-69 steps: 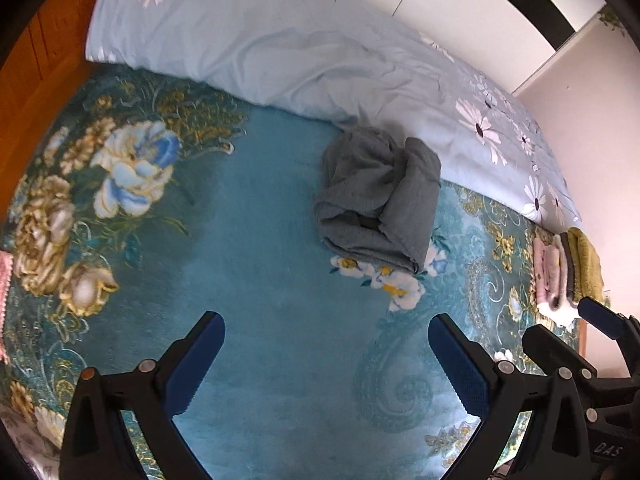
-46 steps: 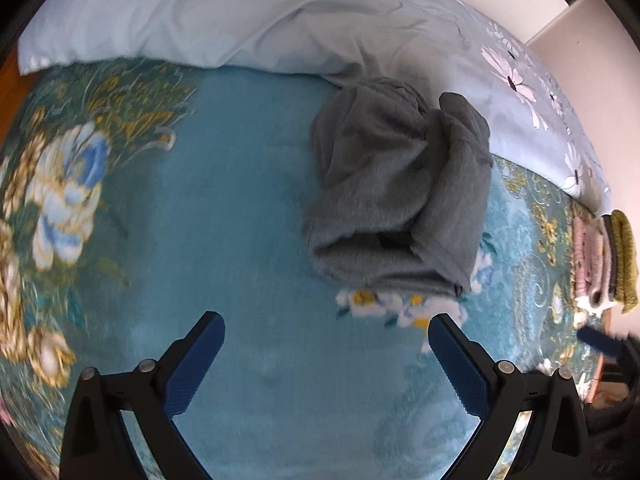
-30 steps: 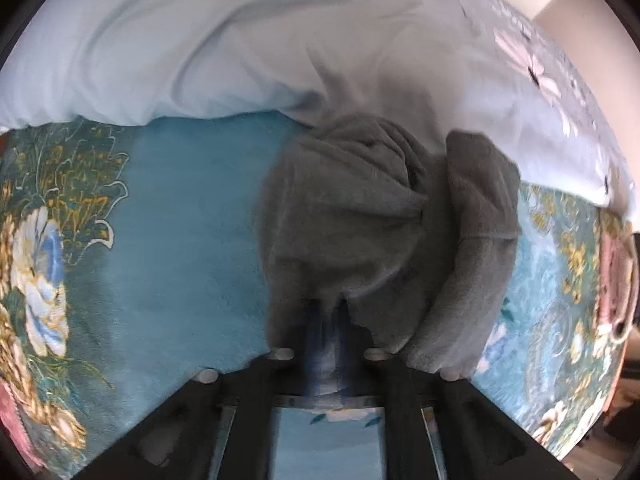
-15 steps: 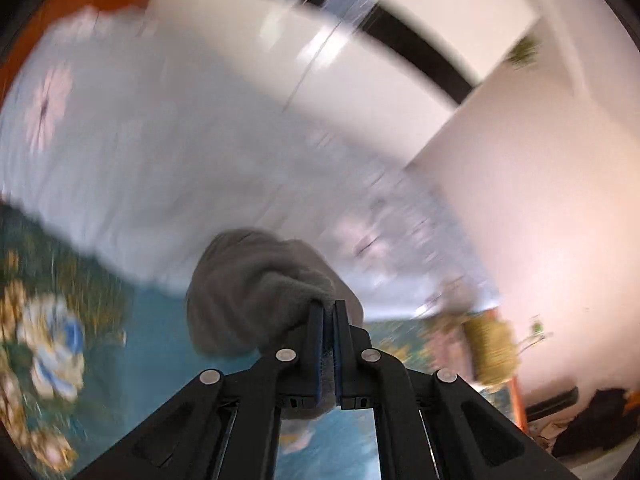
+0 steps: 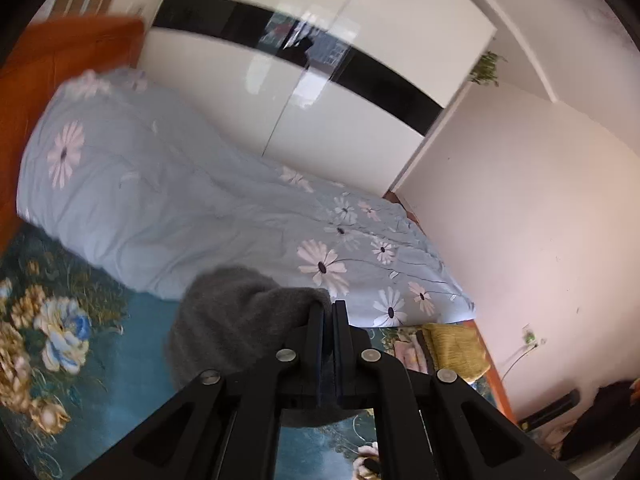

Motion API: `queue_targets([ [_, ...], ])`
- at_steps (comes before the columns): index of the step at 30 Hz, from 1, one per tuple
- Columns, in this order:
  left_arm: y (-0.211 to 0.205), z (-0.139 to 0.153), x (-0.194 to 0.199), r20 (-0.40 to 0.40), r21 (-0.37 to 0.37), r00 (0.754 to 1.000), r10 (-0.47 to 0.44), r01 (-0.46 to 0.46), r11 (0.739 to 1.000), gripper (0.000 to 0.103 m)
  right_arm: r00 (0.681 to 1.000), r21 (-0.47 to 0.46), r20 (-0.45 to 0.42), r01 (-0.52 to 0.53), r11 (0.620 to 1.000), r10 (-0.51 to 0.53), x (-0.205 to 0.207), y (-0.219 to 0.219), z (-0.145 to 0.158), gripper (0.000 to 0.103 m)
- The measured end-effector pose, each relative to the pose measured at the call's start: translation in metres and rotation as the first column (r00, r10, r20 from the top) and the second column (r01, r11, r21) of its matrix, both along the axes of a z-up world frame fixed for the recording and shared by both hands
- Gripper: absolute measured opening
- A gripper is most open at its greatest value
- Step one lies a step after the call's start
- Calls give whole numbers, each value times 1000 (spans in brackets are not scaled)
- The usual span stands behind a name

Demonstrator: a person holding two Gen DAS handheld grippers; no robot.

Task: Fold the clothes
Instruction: 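Grasp the grey sweatpants with the left gripper and lift, shaking it out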

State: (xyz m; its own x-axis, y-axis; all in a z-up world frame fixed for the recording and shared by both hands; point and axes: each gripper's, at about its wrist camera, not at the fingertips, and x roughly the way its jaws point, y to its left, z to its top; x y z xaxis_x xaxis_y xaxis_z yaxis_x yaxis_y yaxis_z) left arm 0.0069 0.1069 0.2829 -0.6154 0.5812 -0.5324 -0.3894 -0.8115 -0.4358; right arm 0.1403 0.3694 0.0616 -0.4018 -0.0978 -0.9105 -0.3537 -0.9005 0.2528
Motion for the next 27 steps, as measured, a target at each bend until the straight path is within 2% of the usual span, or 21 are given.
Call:
queue_targets([
  [2,40,6,11,-31,2,999,-28,29,1000,4,999,-1,-35,-1,1000,1,8,18,9,103],
  [4,72,22,26,-62,27,996,-66,68,997,4,998,-33,-45,39,999,-40,21,39,9,103],
  [7,107,53,41,-112,168,987,-119,137,976,4,992,-47,-68,100,994,-104,37,72,12,103],
  [10,106,89,59,-206,308,969,-135,195,931,4,976,-31,-100,191,981,-193,55,112,21,103],
  [12,96,97,67,-247,321,963,-112,190,928,4,960,-22,-123,250,968,-251,66,138,28,103],
  [14,85,87,69,-213,305,974,-72,136,943,4,940,-14,-145,309,951,-308,78,165,34,103],
  [17,72,17,54,-31,195,999,20,-14,981,5,914,-22,-162,374,927,-373,91,197,38,103],
  [19,63,-33,43,93,97,991,99,-108,989,5,916,-51,-136,373,926,-377,89,202,29,103],
  [20,58,-67,38,174,33,975,136,-144,989,5,920,-59,-128,366,929,-370,88,202,25,103],
  [21,51,-112,33,277,-53,945,174,-166,985,5,929,-70,-116,345,936,-351,86,197,21,103],
  [22,43,-156,32,375,-138,901,220,-181,974,5,942,-75,-101,315,946,-321,82,189,15,103],
  [23,35,-197,33,462,-219,844,271,-188,958,5,953,-80,-86,285,955,-292,77,181,10,103],
  [24,22,-223,41,513,-254,800,313,-207,945,4,963,-81,-69,253,964,-259,73,171,5,103],
  [27,-24,-274,72,608,-295,680,410,-286,912,2,986,-78,-26,160,984,-162,63,143,-8,103],
])
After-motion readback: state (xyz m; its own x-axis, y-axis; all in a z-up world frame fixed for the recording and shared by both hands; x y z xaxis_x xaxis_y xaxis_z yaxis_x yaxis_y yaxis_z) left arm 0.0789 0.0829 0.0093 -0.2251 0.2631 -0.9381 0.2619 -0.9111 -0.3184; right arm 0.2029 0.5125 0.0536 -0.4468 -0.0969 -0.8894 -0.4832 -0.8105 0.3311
